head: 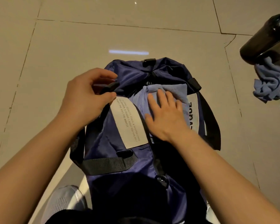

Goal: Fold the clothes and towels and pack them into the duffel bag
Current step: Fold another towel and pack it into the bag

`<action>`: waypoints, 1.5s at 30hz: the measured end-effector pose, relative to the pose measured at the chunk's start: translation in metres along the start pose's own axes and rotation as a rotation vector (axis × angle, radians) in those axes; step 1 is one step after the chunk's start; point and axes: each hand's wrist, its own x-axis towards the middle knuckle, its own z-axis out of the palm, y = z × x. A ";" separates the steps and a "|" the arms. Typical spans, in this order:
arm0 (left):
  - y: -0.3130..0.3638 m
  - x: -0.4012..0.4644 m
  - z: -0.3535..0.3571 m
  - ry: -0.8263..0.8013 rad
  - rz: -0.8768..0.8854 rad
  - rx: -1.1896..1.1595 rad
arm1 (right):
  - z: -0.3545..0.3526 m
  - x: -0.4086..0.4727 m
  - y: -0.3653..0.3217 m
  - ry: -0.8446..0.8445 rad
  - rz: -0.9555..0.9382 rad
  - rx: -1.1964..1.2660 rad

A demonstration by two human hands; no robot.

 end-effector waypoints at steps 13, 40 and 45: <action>-0.004 0.003 0.010 -0.164 0.011 0.094 | -0.002 -0.001 0.011 -0.171 -0.120 0.199; 0.007 0.005 0.138 -0.577 0.535 0.806 | -0.053 0.022 0.122 0.289 0.037 0.198; 0.001 -0.014 0.146 -0.382 0.583 0.784 | -0.036 0.023 0.111 0.012 -0.097 0.036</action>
